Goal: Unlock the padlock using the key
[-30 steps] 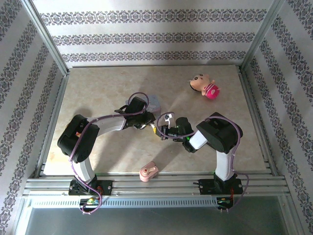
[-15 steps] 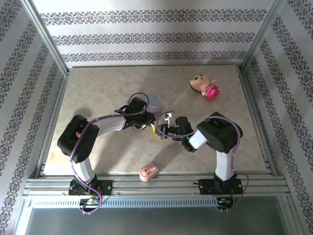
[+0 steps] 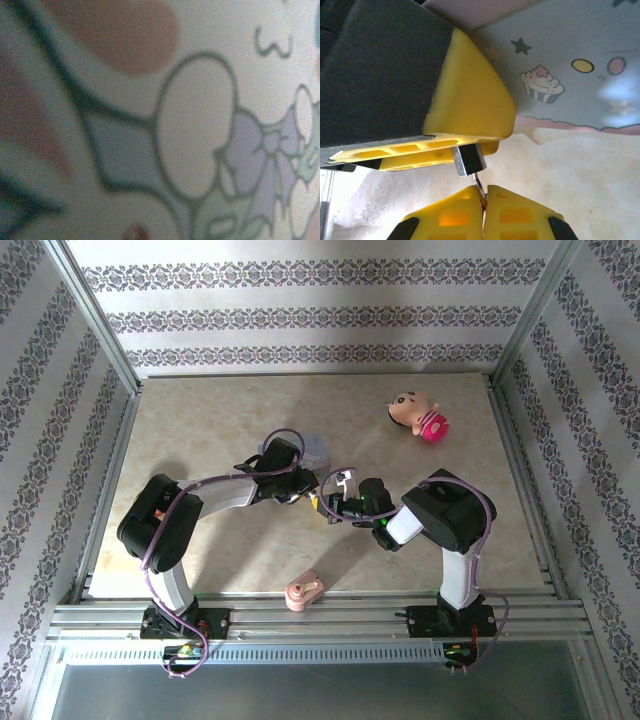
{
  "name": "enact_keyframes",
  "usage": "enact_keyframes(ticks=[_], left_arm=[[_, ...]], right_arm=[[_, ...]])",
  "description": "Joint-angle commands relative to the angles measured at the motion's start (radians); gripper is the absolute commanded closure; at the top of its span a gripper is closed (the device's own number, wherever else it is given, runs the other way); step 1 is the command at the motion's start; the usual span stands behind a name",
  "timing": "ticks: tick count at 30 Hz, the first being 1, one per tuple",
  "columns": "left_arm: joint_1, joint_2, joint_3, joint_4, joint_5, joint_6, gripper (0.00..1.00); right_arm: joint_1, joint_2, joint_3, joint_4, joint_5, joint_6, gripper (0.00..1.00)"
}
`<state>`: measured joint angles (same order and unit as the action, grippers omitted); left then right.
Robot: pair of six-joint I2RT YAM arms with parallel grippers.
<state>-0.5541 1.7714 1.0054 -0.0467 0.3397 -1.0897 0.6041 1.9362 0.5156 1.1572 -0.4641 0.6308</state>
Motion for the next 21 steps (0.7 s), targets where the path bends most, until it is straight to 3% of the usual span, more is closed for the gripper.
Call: enact_keyframes(ticks=[1, 10, 15, 21], left_arm=[[-0.021, -0.017, -0.03, -0.021, 0.1, -0.01, 0.82], [-0.019, -0.021, -0.03, -0.003, 0.094, -0.021, 0.83], [-0.012, -0.025, -0.028, 0.002, 0.065, -0.03, 0.83], [0.008, -0.026, -0.012, -0.021, 0.042, -0.012, 0.83]], right_arm=[[-0.007, -0.017, 0.053, 0.192, 0.047, 0.019, 1.0], [-0.006, -0.011, 0.042, 0.203, 0.036, 0.038, 0.92], [-0.007, -0.019, -0.005, 0.202, 0.037, 0.044, 0.73], [-0.009, -0.044, -0.079, 0.204, 0.03, 0.04, 0.66]])
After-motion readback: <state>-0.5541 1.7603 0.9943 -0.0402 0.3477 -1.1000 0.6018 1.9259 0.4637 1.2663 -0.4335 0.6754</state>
